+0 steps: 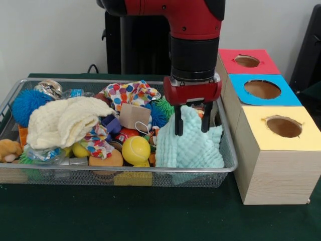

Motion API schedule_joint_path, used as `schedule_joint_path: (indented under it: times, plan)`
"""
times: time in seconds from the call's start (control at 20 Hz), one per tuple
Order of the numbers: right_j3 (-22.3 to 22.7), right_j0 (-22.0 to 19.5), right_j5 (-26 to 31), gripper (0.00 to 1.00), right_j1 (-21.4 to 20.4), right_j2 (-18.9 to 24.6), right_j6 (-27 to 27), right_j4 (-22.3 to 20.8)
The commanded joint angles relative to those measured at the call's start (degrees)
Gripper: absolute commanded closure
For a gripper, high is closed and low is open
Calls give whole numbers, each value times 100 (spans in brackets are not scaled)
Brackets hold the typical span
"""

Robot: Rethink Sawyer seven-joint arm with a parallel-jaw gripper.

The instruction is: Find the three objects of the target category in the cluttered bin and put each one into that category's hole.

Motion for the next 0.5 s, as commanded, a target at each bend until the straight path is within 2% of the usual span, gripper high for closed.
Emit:
schedule_joint_path:
  times: [0.05, 0.5]
  plan:
    - [-353, 58, -204, 0, 382, 198, -27, -500]
    - [-535, 302, -346, 0, 496, -67, 189, -816]
